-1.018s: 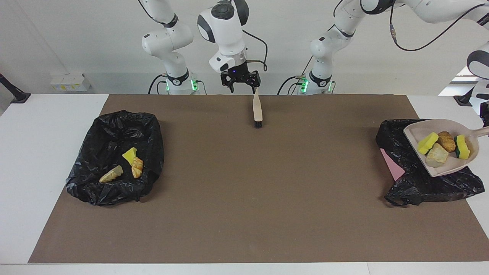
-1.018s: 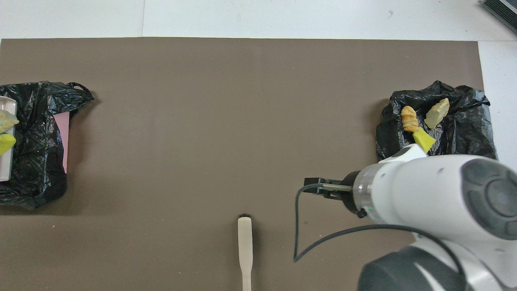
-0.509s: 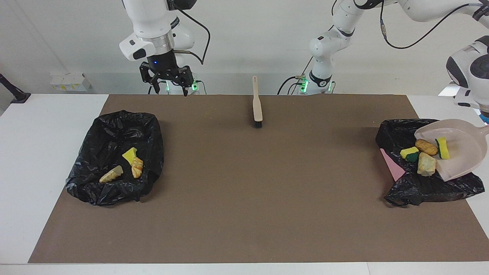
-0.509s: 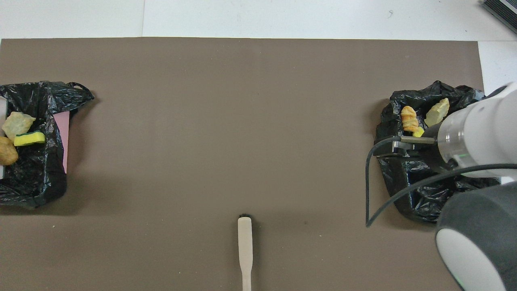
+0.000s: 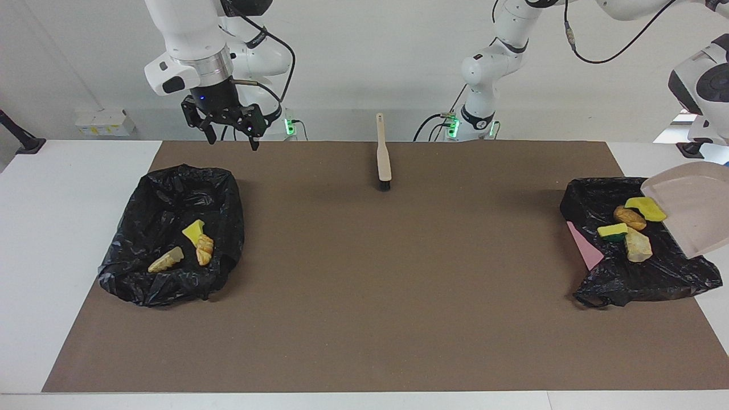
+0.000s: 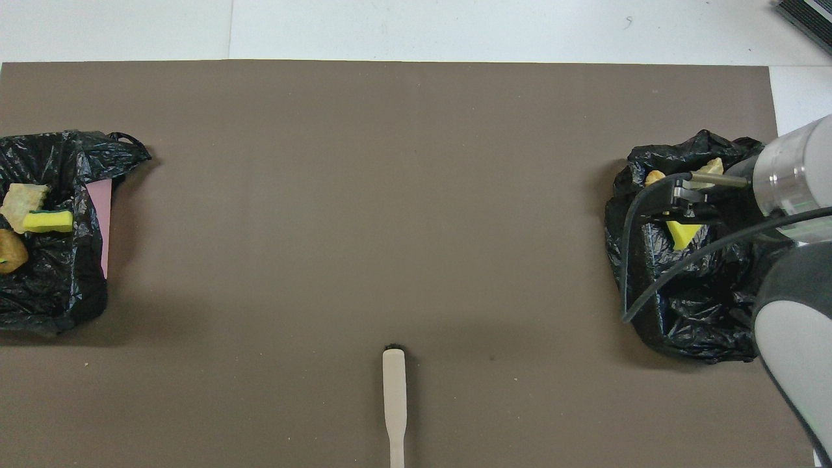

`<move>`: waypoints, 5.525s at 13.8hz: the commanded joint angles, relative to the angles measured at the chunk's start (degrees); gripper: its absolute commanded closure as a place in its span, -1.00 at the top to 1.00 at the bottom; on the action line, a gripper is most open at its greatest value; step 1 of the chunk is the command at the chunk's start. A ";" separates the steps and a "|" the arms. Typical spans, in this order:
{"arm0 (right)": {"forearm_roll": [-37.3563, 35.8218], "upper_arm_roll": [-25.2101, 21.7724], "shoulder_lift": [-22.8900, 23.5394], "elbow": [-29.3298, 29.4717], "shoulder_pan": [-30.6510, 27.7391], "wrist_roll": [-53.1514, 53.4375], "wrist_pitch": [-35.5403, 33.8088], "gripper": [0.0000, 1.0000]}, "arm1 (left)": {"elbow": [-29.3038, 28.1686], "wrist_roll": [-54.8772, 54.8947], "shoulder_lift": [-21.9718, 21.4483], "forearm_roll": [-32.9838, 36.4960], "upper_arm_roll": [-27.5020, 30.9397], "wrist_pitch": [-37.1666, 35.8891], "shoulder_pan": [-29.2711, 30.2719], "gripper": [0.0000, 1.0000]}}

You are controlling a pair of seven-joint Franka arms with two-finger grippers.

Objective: Sweep and dump trash in bin

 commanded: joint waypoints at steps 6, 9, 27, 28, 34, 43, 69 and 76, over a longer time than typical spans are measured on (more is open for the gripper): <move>0.04 0.44 -0.37 1.21 -0.77 -1.58 -2.56 1.00 | -1.50 -1.35 -3.70 -2.35 -0.20 0.19 -4.01 -1.00; -0.92 0.17 -0.46 1.30 -0.77 -1.58 -2.74 1.00 | -1.58 -1.96 -4.14 -11.91 -0.11 -2.00 -6.47 -1.00; 0.04 -0.79 -1.07 0.68 -0.95 -6.50 -3.62 1.00 | -3.51 -60.45 -7.82 -44.35 -0.73 -26.53 -32.74 -1.00; 0.13 -0.79 -1.07 0.68 -0.95 -6.50 -3.53 1.00 | -5.08 -65.63 -8.70 -47.16 -0.64 -26.01 -33.97 -1.00; 0.13 -1.59 -0.98 0.68 -2.97 -6.24 -3.44 1.00 | -8.17 -90.41 -8.89 -57.56 -0.99 -19.87 -41.08 -1.00; 0.13 -1.59 -0.98 0.68 -3.23 -6.15 -3.44 1.00 | -9.49 -112.44 1.48 -58.35 -0.99 -5.28 -52.88 -1.00; 0.13 -1.59 -0.98 0.68 -3.23 -6.15 -3.44 1.00 | -4.23 -99.98 1.85 -59.94 -0.29 -10.87 -37.52 1.00; 0.13 -1.59 -0.98 0.68 -3.23 -6.15 -3.44 1.00 | -0.26 -85.20 0.35 -59.67 -0.02 -17.13 -26.53 1.00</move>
